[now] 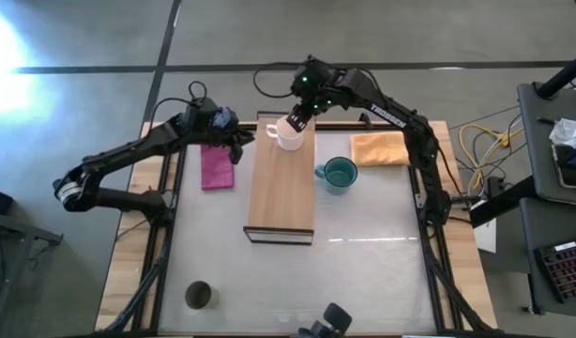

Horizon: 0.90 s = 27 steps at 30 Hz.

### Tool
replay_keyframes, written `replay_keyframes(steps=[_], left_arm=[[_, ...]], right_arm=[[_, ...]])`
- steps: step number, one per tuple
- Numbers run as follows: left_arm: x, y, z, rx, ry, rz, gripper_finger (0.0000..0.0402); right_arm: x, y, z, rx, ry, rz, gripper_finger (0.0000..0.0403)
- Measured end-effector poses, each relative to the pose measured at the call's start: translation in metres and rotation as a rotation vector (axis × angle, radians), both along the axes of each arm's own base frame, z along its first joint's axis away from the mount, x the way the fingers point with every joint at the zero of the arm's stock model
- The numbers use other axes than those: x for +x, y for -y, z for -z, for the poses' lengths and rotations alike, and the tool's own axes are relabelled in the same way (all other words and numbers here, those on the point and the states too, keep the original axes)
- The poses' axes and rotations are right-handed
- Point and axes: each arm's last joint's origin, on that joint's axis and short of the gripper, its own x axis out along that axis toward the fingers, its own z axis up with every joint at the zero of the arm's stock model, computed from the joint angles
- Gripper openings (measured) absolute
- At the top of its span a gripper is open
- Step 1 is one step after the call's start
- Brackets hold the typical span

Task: Stack small to large cups/mugs on shelf
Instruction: Put the white mug on the shelf

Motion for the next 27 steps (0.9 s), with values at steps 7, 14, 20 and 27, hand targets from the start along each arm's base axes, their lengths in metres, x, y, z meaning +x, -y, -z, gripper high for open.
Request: replay_keyframes(steps=[7,14,20,27], left_arm=[[-0.010,0.014,-0.006,-0.020,0.023,0.008,0.0050],[-0.017,0.020,0.012,-0.100,0.012,-0.022,0.0050],[-0.020,0.023,0.019,-0.108,0.006,-0.023,0.0050],[-0.022,0.024,0.015,-0.083,0.040,-0.020,0.0050]], right_arm=[[-0.027,-0.016,-0.009,0.118,-0.103,0.106,0.0136],[-0.025,-0.032,0.001,0.205,-0.182,0.157,0.0065],[-0.011,-0.046,0.010,0.249,-0.192,0.141,0.0012],[0.005,-0.061,0.020,0.309,-0.181,0.101,0.0012]])
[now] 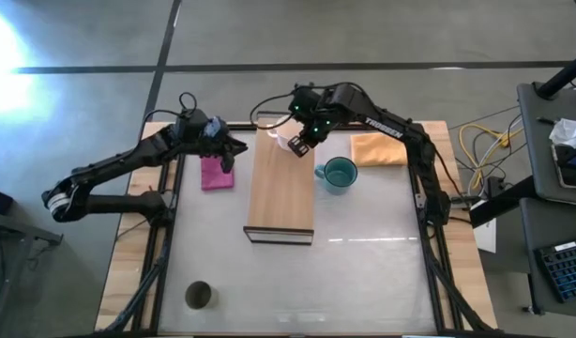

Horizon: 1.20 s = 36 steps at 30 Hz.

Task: Stack small to large cups/mugs on shelf
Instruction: Put the white mug on the shelf

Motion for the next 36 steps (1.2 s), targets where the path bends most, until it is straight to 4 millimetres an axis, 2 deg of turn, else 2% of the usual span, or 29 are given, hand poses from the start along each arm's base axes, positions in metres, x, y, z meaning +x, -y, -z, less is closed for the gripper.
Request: replay_keyframes(steps=[4,7,36], left_arm=[[0.000,0.000,-0.003,0.016,0.022,0.000,0.0050],[0.000,0.000,-0.001,0.008,0.012,-0.001,0.0050],[0.000,0.001,0.000,-0.014,0.019,-0.008,0.0050]], right_arm=[[0.009,-0.008,-0.001,-0.017,0.050,-0.024,0.0012],[0.013,-0.007,-0.003,-0.043,0.097,-0.012,0.0012],[0.021,0.001,0.010,-0.094,0.109,-0.014,0.0013]])
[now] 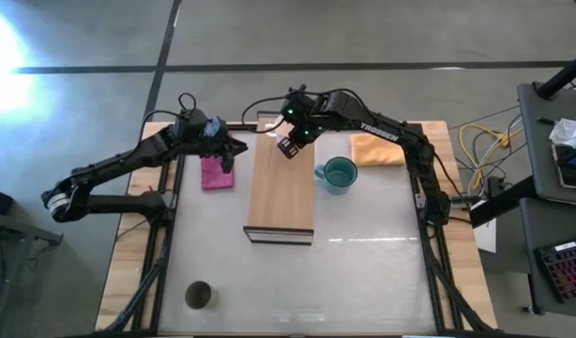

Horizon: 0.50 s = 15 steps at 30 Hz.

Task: Stack small to large cups/mugs on shelf
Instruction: Put the white mug on the shelf

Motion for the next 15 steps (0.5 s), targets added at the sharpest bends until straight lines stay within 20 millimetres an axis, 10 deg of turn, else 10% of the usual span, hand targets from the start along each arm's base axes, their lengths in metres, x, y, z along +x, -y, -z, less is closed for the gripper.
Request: replay_keyframes(steps=[15], left_arm=[[0.0004,0.0007,0.0000,-0.029,0.009,-0.009,0.0050]], right_arm=[[0.0035,0.0011,-0.0020,0.006,0.047,-0.031,0.0013]])
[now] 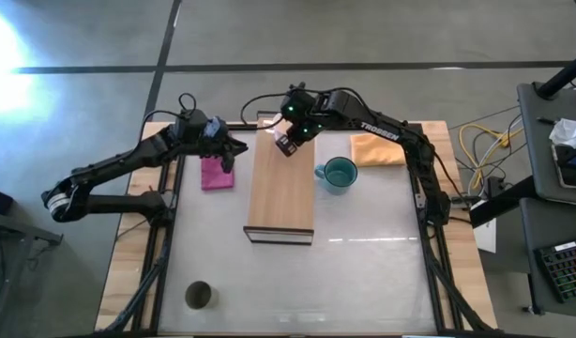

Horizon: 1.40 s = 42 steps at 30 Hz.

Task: Stack small to large cups/mugs on shelf
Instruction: Put the white mug on the shelf, then put the blue mug on the shelf

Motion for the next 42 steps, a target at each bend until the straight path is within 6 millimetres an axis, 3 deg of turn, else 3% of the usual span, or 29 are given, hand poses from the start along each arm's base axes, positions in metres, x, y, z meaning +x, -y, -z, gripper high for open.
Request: replay_keyframes(steps=[3,8,18,25,28,33,37,42], left_arm=[[0.001,0.004,-0.001,-0.014,0.013,0.018,0.0050],[0.002,0.019,-0.008,0.022,0.038,0.108,0.0050],[0.005,0.036,-0.035,-0.088,0.305,0.181,0.0050],[0.017,0.037,-0.029,-0.179,0.299,0.211,0.0050],[0.023,0.045,-0.023,-0.195,0.250,0.250,0.0054],[0.020,0.066,-0.015,-0.238,0.081,0.332,0.0092],[0.006,0.091,-0.016,-0.239,-0.039,0.451,0.0126],[-0.026,0.123,-0.022,-0.179,-0.195,0.478,0.0132]], right_arm=[[-0.002,-0.008,0.001,0.041,-0.026,-0.038,0.0013],[-0.006,-0.040,-0.009,0.041,-0.051,-0.128,0.0013],[-0.027,-0.110,-0.058,-0.095,0.062,-0.247,0.0013],[-0.049,-0.160,-0.086,-0.263,0.144,-0.218,0.0013],[-0.055,-0.171,-0.092,-0.250,0.174,-0.184,0.0023],[-0.062,-0.188,-0.092,-0.195,0.180,-0.128,0.0082],[-0.067,-0.197,-0.089,-0.184,0.146,-0.095,0.0131],[-0.068,-0.208,-0.082,-0.170,0.111,-0.071,0.0166]])
